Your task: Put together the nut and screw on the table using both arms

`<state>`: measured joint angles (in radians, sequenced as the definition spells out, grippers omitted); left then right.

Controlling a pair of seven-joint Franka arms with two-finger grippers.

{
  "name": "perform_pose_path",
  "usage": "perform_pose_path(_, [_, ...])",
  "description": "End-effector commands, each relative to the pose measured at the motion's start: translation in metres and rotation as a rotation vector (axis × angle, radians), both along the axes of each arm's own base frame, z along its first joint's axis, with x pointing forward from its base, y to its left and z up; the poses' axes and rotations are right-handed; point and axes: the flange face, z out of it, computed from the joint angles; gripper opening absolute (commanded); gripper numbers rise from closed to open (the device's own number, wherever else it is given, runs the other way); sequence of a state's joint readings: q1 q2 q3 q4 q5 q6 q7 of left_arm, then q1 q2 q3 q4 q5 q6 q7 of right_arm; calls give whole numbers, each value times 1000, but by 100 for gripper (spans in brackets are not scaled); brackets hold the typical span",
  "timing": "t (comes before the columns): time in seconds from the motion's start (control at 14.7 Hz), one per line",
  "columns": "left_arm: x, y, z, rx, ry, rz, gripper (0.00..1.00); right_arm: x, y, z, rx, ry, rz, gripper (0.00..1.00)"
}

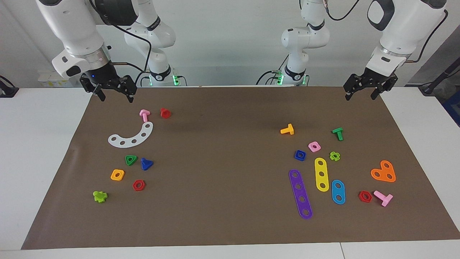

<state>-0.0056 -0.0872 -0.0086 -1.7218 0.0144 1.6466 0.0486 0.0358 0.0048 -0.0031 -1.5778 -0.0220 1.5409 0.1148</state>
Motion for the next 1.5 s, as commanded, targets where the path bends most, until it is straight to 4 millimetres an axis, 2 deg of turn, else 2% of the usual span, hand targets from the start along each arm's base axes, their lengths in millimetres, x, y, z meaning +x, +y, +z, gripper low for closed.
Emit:
perform_pose_path(0.0, [-8, 1, 1, 20, -1, -1, 100, -5, -3, 1, 20, 5, 22, 100])
perform_pose_path(0.41, [-8, 2, 1, 19, -1, 0, 100, -11, -1, -8, 19, 20, 16, 100])
perform_pose_path(0.54, [-8, 2, 1, 19, -1, 0, 100, -7, -3, -7, 27, -13, 31, 100])
perform_pose_path(0.68, [-8, 2, 1, 19, -1, 0, 100, -1, 0, -20, 51, -45, 79, 100])
perform_pose_path(0.75, [-8, 2, 1, 19, -1, 0, 100, 5, 0, -32, 51, -53, 83, 100])
perform_pose_path(0.89, [-8, 2, 1, 19, -1, 0, 100, 17, 2, -69, 52, -59, 105, 100])
perform_pose_path(1.16, [-8, 2, 1, 19, -1, 0, 100, 31, 6, -168, 51, -82, 190, 100])
perform_pose_path(1.43, [-8, 1, 1, 20, -1, -1, 100, 40, 2, -230, 48, -83, 257, 99])
